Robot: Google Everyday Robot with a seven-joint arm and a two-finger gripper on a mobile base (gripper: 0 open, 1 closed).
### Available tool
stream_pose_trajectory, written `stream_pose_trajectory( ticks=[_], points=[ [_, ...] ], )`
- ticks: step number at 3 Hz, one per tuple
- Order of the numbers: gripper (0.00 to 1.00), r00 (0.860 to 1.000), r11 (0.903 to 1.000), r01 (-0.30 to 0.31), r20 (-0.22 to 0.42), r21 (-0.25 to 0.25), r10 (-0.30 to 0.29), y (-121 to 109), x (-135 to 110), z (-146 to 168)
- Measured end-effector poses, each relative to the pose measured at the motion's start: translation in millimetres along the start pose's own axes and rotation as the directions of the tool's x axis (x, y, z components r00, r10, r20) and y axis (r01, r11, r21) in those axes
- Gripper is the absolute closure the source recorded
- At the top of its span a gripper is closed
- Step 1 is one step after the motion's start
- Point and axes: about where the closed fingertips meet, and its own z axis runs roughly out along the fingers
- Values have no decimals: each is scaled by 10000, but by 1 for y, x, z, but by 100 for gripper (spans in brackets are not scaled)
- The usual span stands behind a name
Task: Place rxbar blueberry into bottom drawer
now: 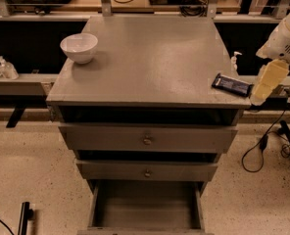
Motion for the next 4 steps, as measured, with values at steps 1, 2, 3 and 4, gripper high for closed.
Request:
stream_pose_trajectory(
  ticks=[1, 2, 3, 4],
  points=[
    [0, 9995, 9995, 272, -145, -172, -274, -19, -17, 31],
    [0, 9978, 9984, 460, -467, -314, -474, -30, -23, 57],
    [18, 9968, 9981, 509, -598, -356, -530, -36, -24, 70],
    [49, 9961, 9976, 619, -612, -314, -637, -38, -29, 78]
  ],
)
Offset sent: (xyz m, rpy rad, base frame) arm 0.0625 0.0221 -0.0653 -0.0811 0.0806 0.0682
